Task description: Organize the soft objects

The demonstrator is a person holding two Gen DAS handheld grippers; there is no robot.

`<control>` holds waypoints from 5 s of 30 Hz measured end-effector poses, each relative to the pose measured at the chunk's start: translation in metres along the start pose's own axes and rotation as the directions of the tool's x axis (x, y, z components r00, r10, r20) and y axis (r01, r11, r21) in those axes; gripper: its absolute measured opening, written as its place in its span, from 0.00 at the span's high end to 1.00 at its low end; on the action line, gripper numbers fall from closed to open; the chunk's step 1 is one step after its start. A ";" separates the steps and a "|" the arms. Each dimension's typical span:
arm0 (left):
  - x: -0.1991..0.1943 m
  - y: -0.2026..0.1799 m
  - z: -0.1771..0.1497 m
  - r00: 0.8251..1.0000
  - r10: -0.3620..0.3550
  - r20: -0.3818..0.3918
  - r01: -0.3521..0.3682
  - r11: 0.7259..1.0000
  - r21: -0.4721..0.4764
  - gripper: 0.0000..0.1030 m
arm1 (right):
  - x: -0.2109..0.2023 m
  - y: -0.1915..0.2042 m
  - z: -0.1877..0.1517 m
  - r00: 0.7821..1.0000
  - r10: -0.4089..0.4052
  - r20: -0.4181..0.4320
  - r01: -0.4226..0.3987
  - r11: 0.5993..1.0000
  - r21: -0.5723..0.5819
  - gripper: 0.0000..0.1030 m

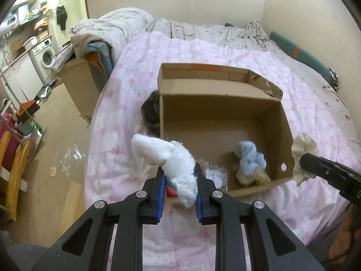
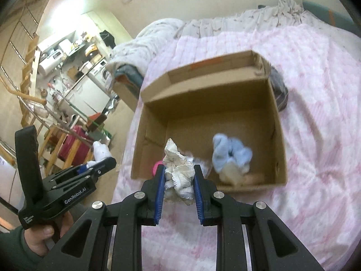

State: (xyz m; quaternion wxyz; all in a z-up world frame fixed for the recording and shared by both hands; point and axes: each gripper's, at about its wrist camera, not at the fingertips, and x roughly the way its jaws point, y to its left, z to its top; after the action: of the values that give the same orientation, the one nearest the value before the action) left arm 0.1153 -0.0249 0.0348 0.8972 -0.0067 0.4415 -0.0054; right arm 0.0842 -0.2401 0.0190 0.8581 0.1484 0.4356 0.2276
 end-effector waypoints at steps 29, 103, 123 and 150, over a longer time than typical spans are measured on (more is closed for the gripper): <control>0.085 -0.021 -0.005 0.994 -0.055 -0.099 0.059 0.997 0.047 0.80 | 0.080 -0.034 -0.002 0.987 -0.076 -0.140 0.082 0.996 0.039 0.75; -0.047 0.012 -0.067 0.976 0.060 0.210 -0.052 0.998 -0.043 0.03 | -0.024 0.022 -0.051 0.920 -0.325 0.221 0.356 0.927 -0.117 0.00; -0.043 0.018 -0.064 0.977 0.018 0.211 0.000 0.996 -0.087 0.03 | -0.009 0.018 -0.053 0.927 -0.339 0.163 0.357 0.929 -0.099 0.00; -0.043 0.015 -0.064 0.978 0.015 0.207 -0.001 0.998 -0.068 0.03 | -0.011 0.017 -0.054 0.928 -0.336 0.164 0.351 0.933 -0.077 0.00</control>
State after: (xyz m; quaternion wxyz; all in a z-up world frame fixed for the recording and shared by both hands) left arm 0.0382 -0.0095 0.0294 0.9376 -0.0360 0.3455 0.0138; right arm 0.0304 -0.2286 0.0030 0.9212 0.0410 0.3775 0.0847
